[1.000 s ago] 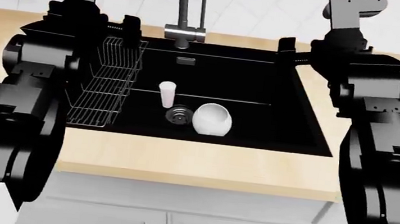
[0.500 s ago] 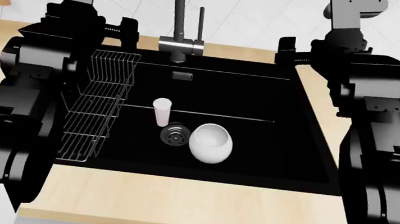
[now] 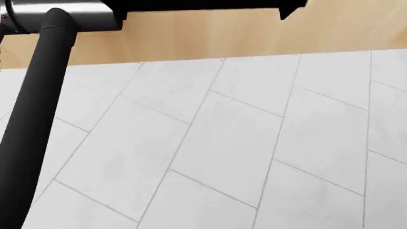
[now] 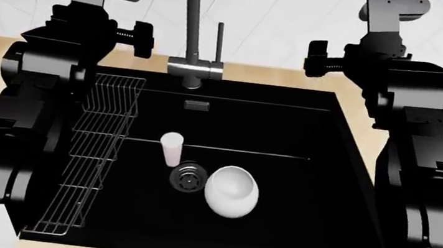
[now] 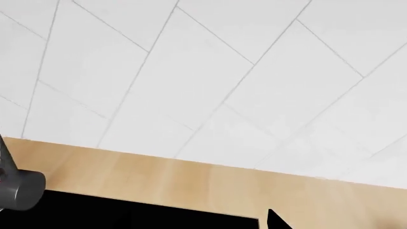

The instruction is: Pick the cup and bowl from the sink and place them on the counter for drying.

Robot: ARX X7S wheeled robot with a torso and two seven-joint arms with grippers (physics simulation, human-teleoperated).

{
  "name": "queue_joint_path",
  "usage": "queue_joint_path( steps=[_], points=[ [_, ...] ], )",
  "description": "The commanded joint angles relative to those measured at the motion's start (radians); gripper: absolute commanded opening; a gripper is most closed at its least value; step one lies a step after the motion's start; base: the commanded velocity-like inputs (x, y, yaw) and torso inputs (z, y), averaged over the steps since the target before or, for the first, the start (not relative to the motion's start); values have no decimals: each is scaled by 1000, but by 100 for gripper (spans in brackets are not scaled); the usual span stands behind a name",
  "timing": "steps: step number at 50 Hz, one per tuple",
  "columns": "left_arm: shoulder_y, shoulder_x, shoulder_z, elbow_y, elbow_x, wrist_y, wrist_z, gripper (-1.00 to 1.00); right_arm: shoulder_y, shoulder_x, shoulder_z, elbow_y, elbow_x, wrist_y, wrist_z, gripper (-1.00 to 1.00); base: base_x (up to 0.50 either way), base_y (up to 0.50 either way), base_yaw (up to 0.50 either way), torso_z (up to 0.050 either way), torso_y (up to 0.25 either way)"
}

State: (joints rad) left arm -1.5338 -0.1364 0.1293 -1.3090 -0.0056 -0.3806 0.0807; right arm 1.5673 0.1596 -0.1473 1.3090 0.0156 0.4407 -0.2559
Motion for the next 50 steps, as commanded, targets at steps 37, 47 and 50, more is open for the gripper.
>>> queue_joint_path(
  steps=[37, 47, 50],
  points=[
    [15, -1, -4, 1, 5, 6, 12, 100, -6, -15, 24, -1, 3, 96, -75, 100, 199, 0, 0, 0, 0],
    [22, -6, -3, 1, 5, 4, 8, 100, -47, -30, -41, -1, -24, 140, -264, 100, 0, 0, 0, 0, 0],
    [20, -4, -4, 1, 3, 5, 7, 100, -52, -44, -102, -1, -53, 159, -365, 100, 0, 0, 0, 0, 0]
  ],
)
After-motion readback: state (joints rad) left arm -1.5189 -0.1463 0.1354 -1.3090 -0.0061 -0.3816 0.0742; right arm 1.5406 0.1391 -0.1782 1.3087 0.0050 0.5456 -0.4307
